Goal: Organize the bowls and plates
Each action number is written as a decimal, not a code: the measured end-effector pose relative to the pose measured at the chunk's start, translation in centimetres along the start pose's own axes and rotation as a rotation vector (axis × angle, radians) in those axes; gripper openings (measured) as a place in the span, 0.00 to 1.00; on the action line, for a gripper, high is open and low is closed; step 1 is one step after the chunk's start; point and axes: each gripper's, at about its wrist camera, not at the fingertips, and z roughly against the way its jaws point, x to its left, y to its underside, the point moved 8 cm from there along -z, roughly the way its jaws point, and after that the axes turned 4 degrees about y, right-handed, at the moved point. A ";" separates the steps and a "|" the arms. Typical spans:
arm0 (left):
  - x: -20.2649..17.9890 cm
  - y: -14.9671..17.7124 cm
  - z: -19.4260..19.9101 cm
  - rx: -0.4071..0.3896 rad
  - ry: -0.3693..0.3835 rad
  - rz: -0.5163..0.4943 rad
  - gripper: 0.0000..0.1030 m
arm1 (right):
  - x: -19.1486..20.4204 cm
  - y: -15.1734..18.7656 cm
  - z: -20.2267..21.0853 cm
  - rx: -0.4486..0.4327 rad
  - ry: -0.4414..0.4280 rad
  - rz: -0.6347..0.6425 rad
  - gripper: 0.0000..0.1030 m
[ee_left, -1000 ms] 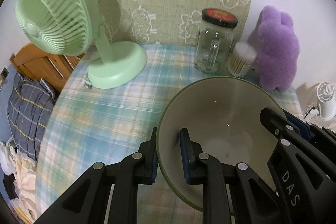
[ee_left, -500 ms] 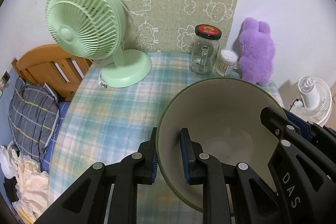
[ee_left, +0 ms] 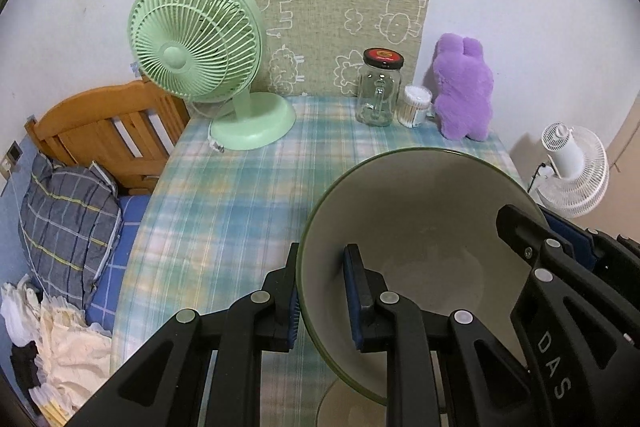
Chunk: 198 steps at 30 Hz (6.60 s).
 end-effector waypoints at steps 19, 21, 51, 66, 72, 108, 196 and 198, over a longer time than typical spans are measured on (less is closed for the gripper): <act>-0.2 8.0 1.5 0.051 0.075 -0.056 0.16 | -0.1 8.8 2.9 0.042 0.055 -0.076 0.19; -0.2 8.8 1.3 0.063 0.081 -0.062 0.16 | -0.1 9.7 2.8 0.057 0.061 -0.080 0.19; -0.6 13.3 -2.4 0.186 0.089 -0.094 0.16 | 0.0 14.8 -1.0 0.197 0.105 -0.082 0.19; -1.2 13.8 -3.2 0.188 0.024 -0.170 0.16 | -0.9 16.4 -3.1 0.247 0.033 -0.134 0.18; -1.1 14.1 -2.9 0.200 0.069 -0.142 0.27 | -0.8 16.5 -2.8 0.243 0.021 -0.126 0.19; -0.8 14.5 -5.3 0.286 0.032 0.052 0.79 | -0.8 17.2 -8.6 0.405 -0.294 -0.202 0.45; -14.9 13.5 0.3 0.187 0.257 0.048 0.46 | -12.4 16.0 -0.4 0.309 -0.239 -0.181 0.35; -15.7 13.6 0.1 0.189 0.262 0.051 0.46 | -13.4 16.2 -0.4 0.311 -0.234 -0.179 0.35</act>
